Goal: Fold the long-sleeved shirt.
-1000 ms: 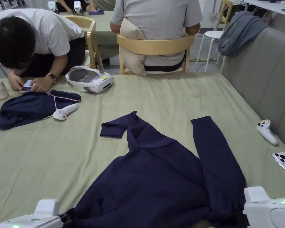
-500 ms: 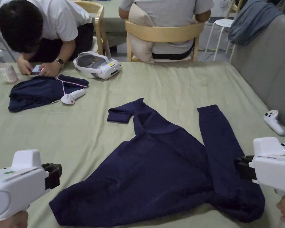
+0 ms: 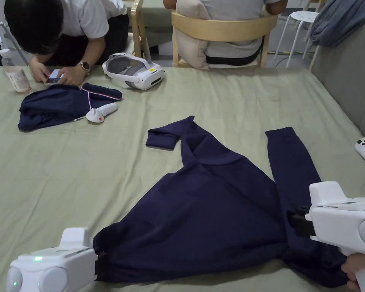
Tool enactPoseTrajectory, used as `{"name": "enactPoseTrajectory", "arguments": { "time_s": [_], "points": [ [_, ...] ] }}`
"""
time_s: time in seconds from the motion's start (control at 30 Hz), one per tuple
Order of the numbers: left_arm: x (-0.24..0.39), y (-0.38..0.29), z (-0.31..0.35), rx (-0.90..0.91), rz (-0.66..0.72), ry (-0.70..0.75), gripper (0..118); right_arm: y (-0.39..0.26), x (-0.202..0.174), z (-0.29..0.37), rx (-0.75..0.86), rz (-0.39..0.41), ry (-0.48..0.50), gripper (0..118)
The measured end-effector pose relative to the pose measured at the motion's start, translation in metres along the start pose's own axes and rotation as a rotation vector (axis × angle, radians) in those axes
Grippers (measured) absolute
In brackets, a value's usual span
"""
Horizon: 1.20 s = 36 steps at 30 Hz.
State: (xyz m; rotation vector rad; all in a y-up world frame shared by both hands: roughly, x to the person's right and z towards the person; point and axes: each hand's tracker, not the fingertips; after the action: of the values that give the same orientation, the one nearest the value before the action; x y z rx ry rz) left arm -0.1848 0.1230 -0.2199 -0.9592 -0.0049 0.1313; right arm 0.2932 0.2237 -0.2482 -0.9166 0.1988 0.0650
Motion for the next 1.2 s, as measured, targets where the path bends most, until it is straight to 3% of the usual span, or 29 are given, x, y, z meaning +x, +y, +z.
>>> {"name": "enactPoseTrajectory", "arguments": {
  "time_s": [0.27, 0.3, 0.4, 0.43, 0.5, 0.67, 0.73, 0.77, 0.8, 0.83, 0.9, 1.0, 1.2],
  "points": [
    [-0.004, 0.004, 0.043, 0.051, 0.048, -0.064, 9, 0.111, 0.004, -0.064, 0.023, 0.041, 0.045, 4],
    [-0.002, 0.003, 0.044, 0.046, 0.047, -0.065, 9, 0.132, 0.004, -0.082, 0.019, 0.041, 0.049, 16],
    [-0.002, -0.001, 0.041, 0.038, 0.049, -0.062, 9, 0.184, 0.001, -0.149, -0.043, 0.095, 0.075, 85],
    [-0.001, -0.002, 0.039, 0.031, 0.059, -0.068, 9, 0.195, -0.001, -0.170, -0.083, 0.116, 0.083, 88],
    [0.001, -0.007, 0.034, 0.012, 0.072, -0.062, 9, 0.210, -0.009, -0.213, -0.198, 0.182, 0.080, 83],
    [0.006, -0.007, 0.032, -0.008, 0.096, -0.047, 9, 0.209, -0.020, -0.287, -0.331, 0.284, -0.019, 85],
    [0.009, -0.006, 0.031, -0.011, 0.093, -0.043, 9, 0.211, -0.022, -0.285, -0.348, 0.233, 0.037, 82],
    [0.011, -0.005, 0.031, -0.011, 0.089, -0.036, 9, 0.217, -0.016, -0.286, -0.374, 0.201, 0.045, 74],
    [0.009, -0.004, 0.031, -0.009, 0.086, -0.032, 9, 0.218, -0.016, -0.280, -0.367, 0.191, 0.089, 43],
    [0.006, 0.000, 0.030, -0.005, 0.083, -0.030, 9, 0.217, -0.018, -0.275, -0.350, 0.195, 0.142, 3],
    [0.007, 0.006, 0.030, 0.019, 0.077, -0.016, 9, 0.208, -0.014, -0.271, -0.321, 0.222, 0.086, 4],
    [0.004, 0.028, 0.036, 0.099, 0.052, 0.014, 9, 0.215, 0.007, -0.230, -0.204, 0.120, 0.061, 4],
    [0.010, 0.124, 0.060, 0.304, -0.075, 0.012, 9, 0.270, 0.065, -0.033, 0.161, 0.086, 0.030, 4]
  ]
}}
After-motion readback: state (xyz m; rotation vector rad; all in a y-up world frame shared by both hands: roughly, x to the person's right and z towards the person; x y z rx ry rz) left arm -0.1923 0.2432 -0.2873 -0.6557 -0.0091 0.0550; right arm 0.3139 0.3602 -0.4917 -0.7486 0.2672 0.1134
